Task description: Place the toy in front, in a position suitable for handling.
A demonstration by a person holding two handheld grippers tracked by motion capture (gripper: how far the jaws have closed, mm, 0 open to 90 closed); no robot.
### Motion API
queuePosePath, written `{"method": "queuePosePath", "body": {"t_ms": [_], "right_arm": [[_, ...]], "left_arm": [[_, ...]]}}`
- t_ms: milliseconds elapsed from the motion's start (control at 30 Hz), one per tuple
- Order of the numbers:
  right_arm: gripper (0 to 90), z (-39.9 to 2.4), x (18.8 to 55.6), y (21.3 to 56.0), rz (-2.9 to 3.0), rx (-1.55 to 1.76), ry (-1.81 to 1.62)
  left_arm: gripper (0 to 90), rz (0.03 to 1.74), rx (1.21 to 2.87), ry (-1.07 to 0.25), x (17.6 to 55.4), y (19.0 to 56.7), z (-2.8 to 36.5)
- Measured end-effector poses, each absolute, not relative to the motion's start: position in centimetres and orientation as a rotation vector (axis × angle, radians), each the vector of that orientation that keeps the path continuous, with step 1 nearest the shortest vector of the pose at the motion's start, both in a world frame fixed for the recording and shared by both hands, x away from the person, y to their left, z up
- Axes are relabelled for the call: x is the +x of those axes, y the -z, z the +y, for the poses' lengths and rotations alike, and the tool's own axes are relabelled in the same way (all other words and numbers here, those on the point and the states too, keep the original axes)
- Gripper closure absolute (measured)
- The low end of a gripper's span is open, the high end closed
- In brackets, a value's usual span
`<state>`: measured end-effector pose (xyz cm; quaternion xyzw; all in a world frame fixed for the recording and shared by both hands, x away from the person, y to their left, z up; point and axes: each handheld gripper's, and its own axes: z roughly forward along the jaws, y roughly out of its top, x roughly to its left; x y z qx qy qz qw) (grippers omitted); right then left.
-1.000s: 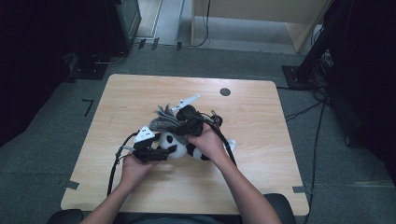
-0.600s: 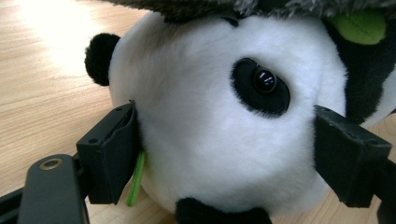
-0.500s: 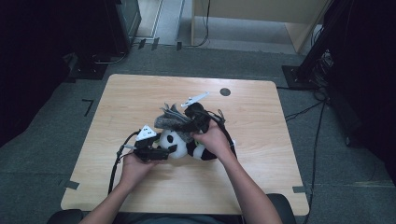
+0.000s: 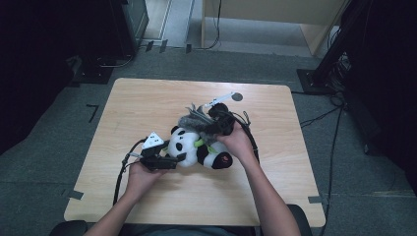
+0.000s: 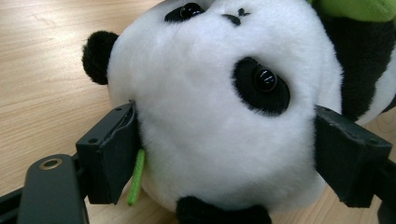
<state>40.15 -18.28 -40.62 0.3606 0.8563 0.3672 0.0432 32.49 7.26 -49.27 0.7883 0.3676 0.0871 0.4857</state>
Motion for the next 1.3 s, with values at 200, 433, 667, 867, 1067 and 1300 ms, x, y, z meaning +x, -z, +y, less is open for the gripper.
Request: {"method": "queuePosePath", "body": {"t_ms": [200, 433, 667, 867, 1067, 1300], "right_arm": [[67.0, -19.7, 40.0, 38.8, 2.545, 1.133, -1.13], [67.4, -18.1, 38.6, 37.1, 2.527, 1.048, -1.236], [67.1, -13.0, 37.4, 38.6, 2.682, 0.952, -1.179], [67.1, -11.6, 37.2, 40.3, 2.695, 0.922, -1.111], [66.8, -12.5, 37.9, 40.6, 2.695, 0.946, -1.122], [66.4, -14.3, 38.9, 40.6, 2.682, 1.029, -1.16]], "left_arm": [[15.8, 0.889, 1.917, -0.211, 32.5, 49.3, 7.3], [15.8, 0.886, 1.913, -0.222, 32.4, 49.2, 7.2], [16.3, 0.865, 1.905, -0.271, 32.0, 49.0, 7.0], [16.4, 0.882, 1.89, -0.258, 32.2, 49.2, 7.1], [17.2, 0.929, 1.919, -0.207, 32.6, 49.0, 6.9], [17.2, 0.914, 1.927, -0.218, 32.7, 49.1, 6.8]]}}
